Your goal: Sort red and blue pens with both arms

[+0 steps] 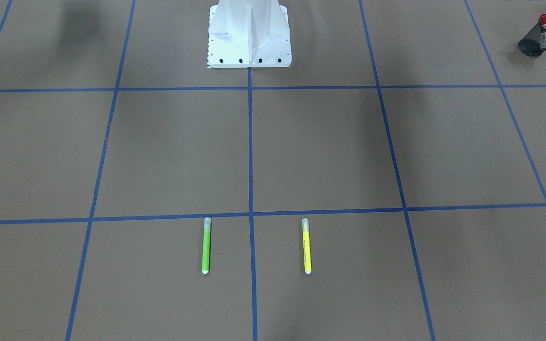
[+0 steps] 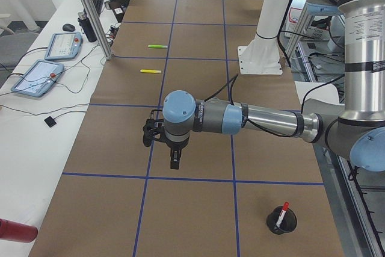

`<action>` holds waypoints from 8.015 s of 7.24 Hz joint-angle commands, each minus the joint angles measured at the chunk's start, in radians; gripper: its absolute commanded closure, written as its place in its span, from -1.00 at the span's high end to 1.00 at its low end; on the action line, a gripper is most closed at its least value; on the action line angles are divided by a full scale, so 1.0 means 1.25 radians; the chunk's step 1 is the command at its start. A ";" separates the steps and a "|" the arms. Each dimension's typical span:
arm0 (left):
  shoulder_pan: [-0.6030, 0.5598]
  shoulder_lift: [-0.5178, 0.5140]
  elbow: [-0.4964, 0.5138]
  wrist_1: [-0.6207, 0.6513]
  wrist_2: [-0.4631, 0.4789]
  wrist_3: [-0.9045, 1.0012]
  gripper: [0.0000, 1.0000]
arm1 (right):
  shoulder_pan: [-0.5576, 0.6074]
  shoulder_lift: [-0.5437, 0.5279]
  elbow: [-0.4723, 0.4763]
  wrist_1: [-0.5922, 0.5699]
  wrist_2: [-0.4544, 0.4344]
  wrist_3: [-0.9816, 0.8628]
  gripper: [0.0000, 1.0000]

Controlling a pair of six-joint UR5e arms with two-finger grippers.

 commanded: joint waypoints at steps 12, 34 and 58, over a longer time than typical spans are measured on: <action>0.000 0.008 0.003 0.001 -0.001 -0.001 1.00 | -0.825 0.234 -0.007 0.622 0.194 0.188 1.00; 0.001 0.007 0.080 -0.019 0.030 0.000 1.00 | -0.951 0.291 0.006 0.616 0.009 0.161 1.00; 0.001 0.020 0.073 -0.016 0.033 -0.001 1.00 | -0.951 0.303 0.044 0.628 0.014 0.162 1.00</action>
